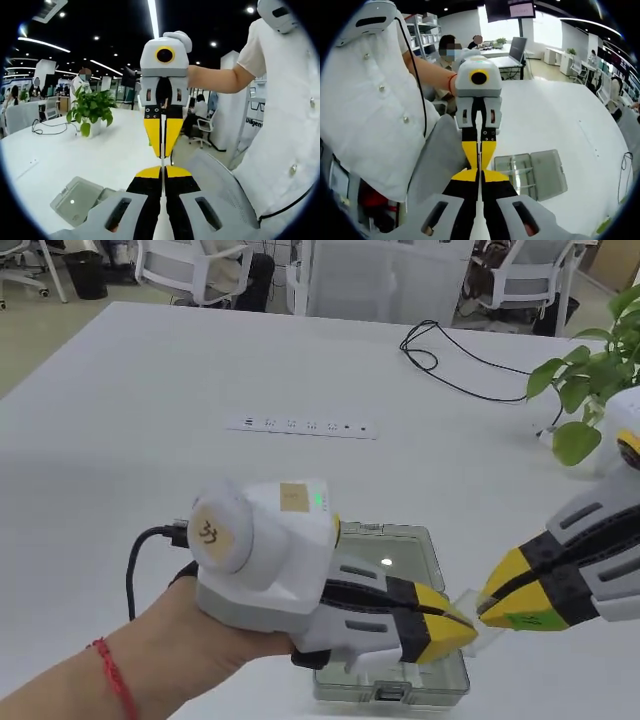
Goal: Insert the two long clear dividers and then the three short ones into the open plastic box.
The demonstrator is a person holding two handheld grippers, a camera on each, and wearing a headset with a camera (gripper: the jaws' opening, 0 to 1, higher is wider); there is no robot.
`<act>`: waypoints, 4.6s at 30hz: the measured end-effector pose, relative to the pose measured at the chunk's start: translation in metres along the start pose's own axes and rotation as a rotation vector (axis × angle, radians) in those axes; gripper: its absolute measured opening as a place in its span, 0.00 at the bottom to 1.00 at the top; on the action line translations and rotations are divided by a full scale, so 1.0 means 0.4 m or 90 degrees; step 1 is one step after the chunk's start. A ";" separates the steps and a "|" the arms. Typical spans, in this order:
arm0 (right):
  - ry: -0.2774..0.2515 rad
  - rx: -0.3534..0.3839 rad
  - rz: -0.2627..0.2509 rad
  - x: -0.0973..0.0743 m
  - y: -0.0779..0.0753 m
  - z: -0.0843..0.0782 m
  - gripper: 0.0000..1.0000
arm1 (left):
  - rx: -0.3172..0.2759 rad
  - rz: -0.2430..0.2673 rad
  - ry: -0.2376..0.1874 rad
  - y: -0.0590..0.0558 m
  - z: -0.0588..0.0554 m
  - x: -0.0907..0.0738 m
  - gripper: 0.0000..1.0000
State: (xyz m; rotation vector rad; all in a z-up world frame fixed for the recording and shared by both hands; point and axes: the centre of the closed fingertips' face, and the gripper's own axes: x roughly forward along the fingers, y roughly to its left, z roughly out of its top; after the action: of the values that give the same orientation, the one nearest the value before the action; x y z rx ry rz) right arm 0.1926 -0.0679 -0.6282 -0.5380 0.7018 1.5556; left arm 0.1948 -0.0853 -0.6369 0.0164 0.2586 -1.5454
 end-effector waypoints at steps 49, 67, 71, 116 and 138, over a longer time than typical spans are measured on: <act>0.029 0.017 -0.065 -0.017 -0.078 -0.075 0.03 | -0.022 0.125 0.033 0.085 -0.082 -0.112 0.28; 0.069 0.018 -0.092 -0.002 -0.144 -0.122 0.03 | -0.023 0.183 0.054 0.124 -0.146 -0.180 0.73; 0.086 0.012 -0.092 0.009 -0.155 -0.137 0.03 | -0.032 0.184 0.062 0.128 -0.165 -0.188 0.78; 0.231 -0.025 -0.050 0.190 -0.244 -0.318 0.03 | -0.063 0.186 0.077 0.112 -0.232 -0.194 1.00; 0.203 -0.042 -0.061 0.220 -0.245 -0.343 0.03 | -0.069 0.183 0.075 0.107 -0.235 -0.191 1.00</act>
State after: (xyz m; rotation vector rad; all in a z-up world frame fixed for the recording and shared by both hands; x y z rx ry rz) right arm 0.2716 -0.1002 -0.7983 -0.8685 0.8539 1.4216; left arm 0.2221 0.0076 -0.7216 0.0570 0.4150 -1.2442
